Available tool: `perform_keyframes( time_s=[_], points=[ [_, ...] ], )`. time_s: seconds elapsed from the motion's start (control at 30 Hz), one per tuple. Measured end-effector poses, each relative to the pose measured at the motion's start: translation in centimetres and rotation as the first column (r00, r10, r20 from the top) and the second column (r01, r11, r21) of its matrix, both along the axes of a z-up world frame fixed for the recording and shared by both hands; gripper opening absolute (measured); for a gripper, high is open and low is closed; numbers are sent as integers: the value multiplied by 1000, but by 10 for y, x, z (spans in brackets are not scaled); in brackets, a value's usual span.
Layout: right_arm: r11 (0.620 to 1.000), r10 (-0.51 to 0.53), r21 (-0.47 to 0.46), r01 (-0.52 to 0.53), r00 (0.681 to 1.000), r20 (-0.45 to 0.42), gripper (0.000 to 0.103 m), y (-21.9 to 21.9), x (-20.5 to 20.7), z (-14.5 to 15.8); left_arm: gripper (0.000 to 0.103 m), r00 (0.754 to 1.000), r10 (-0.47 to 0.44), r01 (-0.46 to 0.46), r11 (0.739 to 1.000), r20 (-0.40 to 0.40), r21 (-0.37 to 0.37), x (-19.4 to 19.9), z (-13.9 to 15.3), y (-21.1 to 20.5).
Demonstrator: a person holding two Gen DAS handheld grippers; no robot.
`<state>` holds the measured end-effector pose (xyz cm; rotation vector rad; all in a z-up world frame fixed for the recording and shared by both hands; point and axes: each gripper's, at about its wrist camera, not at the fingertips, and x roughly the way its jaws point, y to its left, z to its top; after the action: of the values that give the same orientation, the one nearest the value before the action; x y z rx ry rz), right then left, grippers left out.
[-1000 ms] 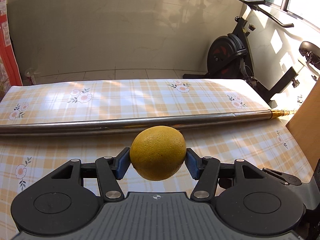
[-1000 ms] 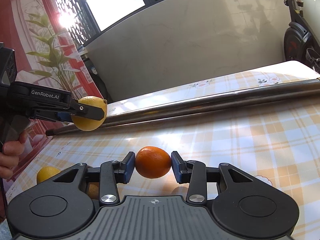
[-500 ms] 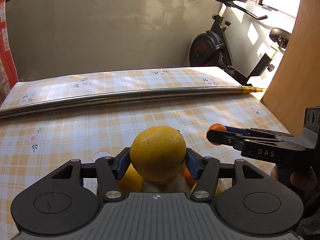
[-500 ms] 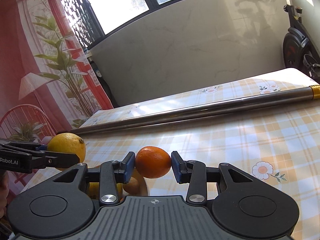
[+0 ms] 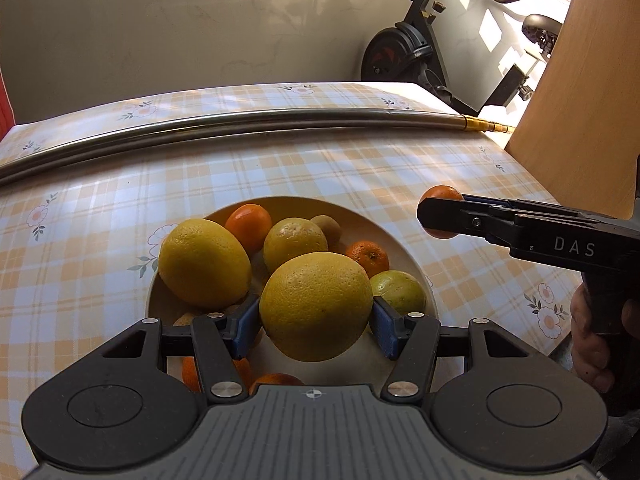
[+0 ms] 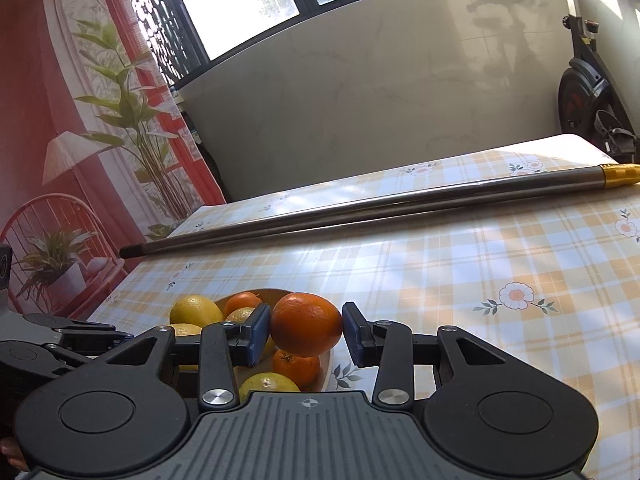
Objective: Organize fruits
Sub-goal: 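Carry the lemon into the plate and open the left tool while the right tool carries the mandarin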
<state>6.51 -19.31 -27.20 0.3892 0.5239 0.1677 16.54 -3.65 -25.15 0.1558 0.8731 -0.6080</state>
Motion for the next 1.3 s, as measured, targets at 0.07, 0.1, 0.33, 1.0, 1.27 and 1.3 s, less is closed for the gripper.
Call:
perform_keyframes(
  time_s=[0.07,0.1,0.33,1.0,1.27,1.3],
  points=[
    [1000,2,-7,-2,1000,-1,36,2,-2,1,61,1000,-6,6,1000,4,8,0,-3,-4],
    [1000,4,-9,-4,1000,-1,36,3,-2,2,61,1000,-8,8,1000,5,10,0,-4,-4],
    [1000,16,-16,-16,1000,-8,36,6,-2,2,61,1000,-31,31,999,4,43,-6,-11,-8],
    [999,38,-31,-39,999,-13,36,11,-2,3,61,996,-89,90,995,-24,46,-29,-15,-7],
    [999,38,-32,-39,999,-13,36,12,-2,3,61,994,-109,110,992,-20,58,-33,-15,-10],
    [999,38,-32,-39,999,-13,36,12,-2,3,61,994,-108,109,993,-20,54,-33,-15,-10]
  ],
)
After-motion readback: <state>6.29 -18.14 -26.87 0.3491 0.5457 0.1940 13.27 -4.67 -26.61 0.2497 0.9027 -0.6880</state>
